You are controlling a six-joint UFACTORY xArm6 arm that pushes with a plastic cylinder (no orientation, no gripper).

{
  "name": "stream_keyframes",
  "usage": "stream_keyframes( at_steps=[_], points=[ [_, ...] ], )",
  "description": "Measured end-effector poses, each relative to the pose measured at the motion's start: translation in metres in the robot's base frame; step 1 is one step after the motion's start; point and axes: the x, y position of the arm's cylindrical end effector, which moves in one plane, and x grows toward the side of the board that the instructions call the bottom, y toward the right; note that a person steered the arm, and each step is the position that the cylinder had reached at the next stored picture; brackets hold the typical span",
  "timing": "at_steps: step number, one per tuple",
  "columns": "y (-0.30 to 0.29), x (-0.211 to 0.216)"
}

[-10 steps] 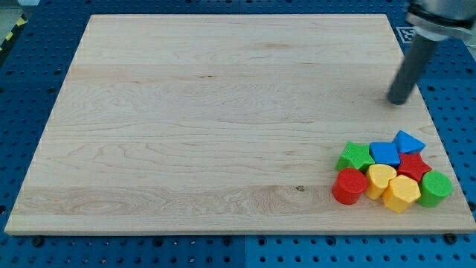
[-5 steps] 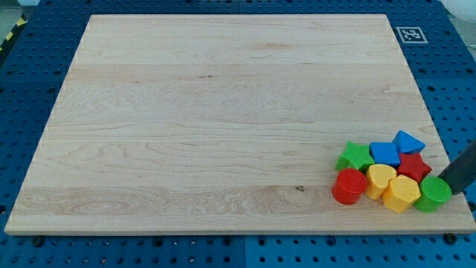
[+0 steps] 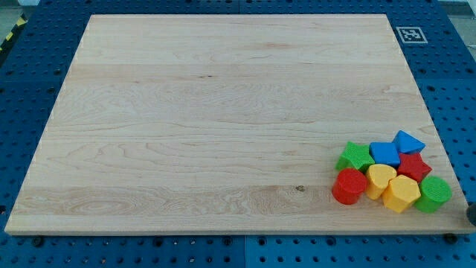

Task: Slide green circle towards center

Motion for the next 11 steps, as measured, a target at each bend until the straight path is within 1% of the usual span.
stream_keyframes(
  at_steps=[1, 3, 5, 6, 8, 11],
  points=[
    [-0.006, -0.002],
    [-0.039, -0.011],
    [-0.041, -0.032],
    [-0.054, -0.038],
    [-0.097, -0.056],
    [-0.179, -0.115]
  ],
)
